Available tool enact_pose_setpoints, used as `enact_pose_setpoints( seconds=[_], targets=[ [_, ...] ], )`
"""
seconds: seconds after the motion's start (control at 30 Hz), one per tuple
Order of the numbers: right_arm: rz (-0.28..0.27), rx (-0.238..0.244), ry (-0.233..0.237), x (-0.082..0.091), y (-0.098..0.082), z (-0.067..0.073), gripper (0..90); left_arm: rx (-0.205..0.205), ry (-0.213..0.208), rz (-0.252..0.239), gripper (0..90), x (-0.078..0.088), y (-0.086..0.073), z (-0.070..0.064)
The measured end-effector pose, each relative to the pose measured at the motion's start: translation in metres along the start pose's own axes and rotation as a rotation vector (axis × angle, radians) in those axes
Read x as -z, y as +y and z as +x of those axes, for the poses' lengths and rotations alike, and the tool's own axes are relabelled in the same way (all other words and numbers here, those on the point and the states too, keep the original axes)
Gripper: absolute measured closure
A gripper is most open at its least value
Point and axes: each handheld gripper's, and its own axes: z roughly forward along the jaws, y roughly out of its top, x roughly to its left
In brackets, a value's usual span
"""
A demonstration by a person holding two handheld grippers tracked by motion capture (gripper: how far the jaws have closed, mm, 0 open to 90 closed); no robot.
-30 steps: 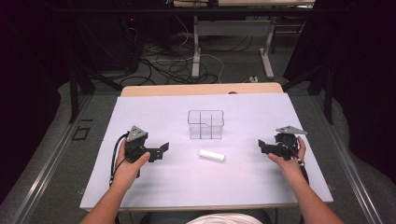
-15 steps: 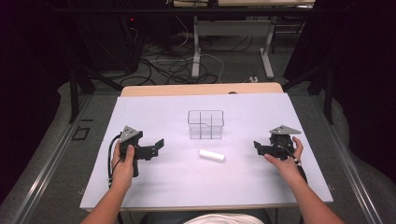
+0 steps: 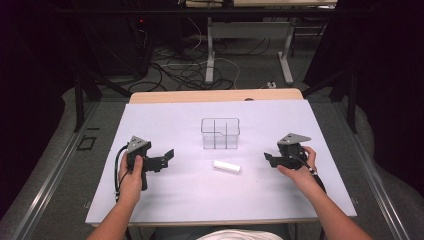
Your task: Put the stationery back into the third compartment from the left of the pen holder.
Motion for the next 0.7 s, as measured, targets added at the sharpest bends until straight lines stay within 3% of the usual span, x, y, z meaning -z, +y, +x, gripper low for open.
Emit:
enact_pose_setpoints(
  seconds=[0.13, 0.33, 0.5, 0.57, 0.7],
  targets=[
    [0.044, 0.015, 0.045, -0.002, 0.006, 0.005, 34.8, 0.001, -0.001, -0.002, 0.1, -0.001, -0.001, 0.0],
    [0.061, 0.098, 0.085, -0.009, 0.022, 0.013, 34.8, 0.005, -0.001, -0.005, 0.2, -0.001, -0.001, 0.001],
    [0.174, 0.161, 0.097, -0.013, 0.04, 0.02, 34.9, 0.009, -0.005, -0.003, 0.2, -0.001, -0.001, 0.002],
    [0.212, 0.159, 0.102, -0.013, 0.047, 0.024, 34.9, 0.009, -0.004, -0.002, 0.2, -0.001, -0.001, 0.002],
    [0.227, 0.186, 0.14, -0.015, 0.057, 0.03, 29.4, 0.012, -0.003, -0.002, 0.2, -0.001, -0.001, 0.002]
  ],
)
